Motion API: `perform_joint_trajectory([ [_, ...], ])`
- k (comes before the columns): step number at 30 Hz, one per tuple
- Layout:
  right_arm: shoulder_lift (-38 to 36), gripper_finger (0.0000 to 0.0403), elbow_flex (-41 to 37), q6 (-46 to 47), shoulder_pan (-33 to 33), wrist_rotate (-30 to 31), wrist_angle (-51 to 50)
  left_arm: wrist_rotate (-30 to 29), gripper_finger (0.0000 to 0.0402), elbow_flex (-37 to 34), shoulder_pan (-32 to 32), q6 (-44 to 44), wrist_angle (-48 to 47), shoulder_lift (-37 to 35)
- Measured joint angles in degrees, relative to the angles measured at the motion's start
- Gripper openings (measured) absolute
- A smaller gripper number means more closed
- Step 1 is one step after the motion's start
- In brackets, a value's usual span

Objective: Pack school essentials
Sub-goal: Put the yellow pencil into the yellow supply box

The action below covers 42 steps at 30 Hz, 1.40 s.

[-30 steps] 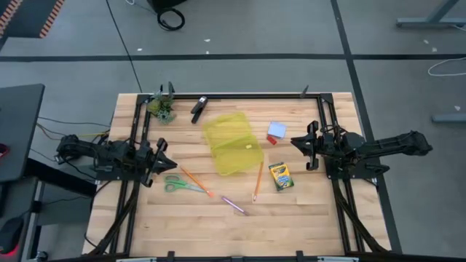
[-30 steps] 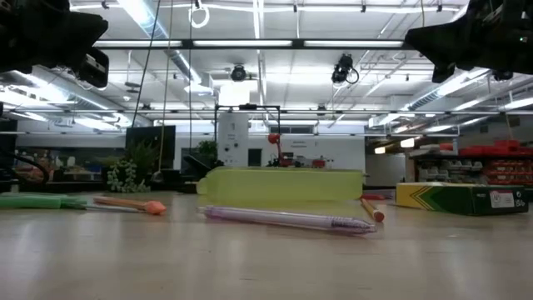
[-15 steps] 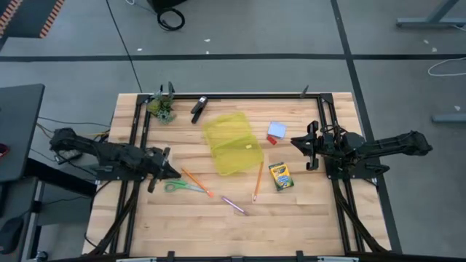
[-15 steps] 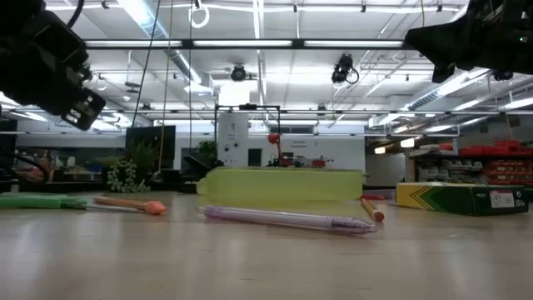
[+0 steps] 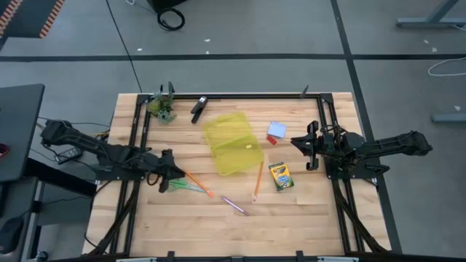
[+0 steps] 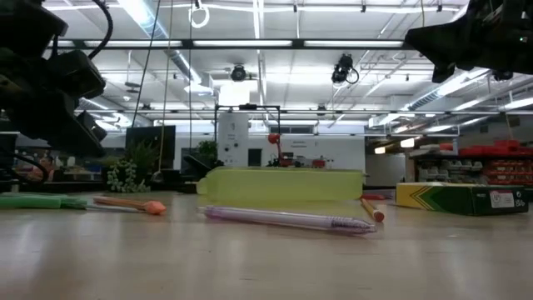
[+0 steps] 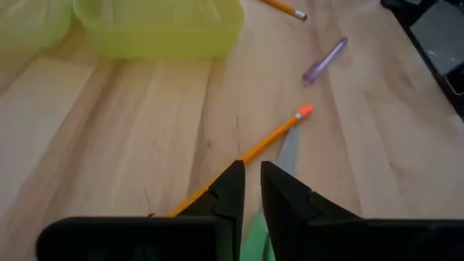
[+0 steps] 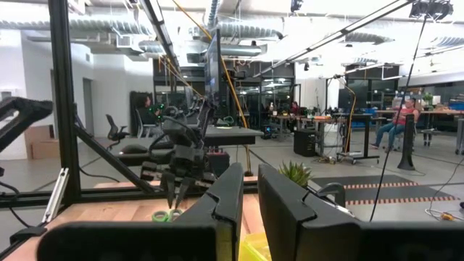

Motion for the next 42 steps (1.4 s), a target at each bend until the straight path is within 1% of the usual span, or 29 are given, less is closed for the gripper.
perform_joint_trajectory([
  [5,0.0,0.0051,0.0,0.0,0.0,0.0,0.0,-0.1,0.0078,3.8,1.6,4.3,0.8,7.7],
  [9,0.0,0.0051,0.0,0.0,0.0,0.0,0.0,0.0,0.0093,7.8,1.9,10.5,1.1,14.0],
  [16,0.0,0.0051,0.0,0.0,0.0,0.0,0.0,1.3,0.0103,13.3,1.9,17.8,2.3,23.4],
  [20,0.0,0.0051,0.0,0.0,0.0,0.0,0.0,1.5,0.0105,15.3,1.8,19.7,2.8,27.3],
  [23,0.0,0.0051,0.0,0.0,0.0,0.0,0.0,3.6,0.0114,16.2,1.7,20.2,3.2,30.1],
  [27,0.0,0.0051,0.0,0.0,0.0,0.0,0.0,6.1,0.0136,16.2,1.7,21.2,8.9,34.4],
  [33,0.0,0.0051,0.0,0.0,0.0,0.0,0.0,6.4,0.0164,16.3,1.7,23.9,19.6,41.3],
  [36,0.0,0.0051,0.0,0.0,0.0,0.0,0.0,8.2,0.0167,16.3,1.8,25.2,23.6,44.6],
  [42,0.0,0.0051,0.0,0.0,0.0,0.0,0.0,14.1,0.0159,16.2,3.7,26.1,29.7,49.1],
])
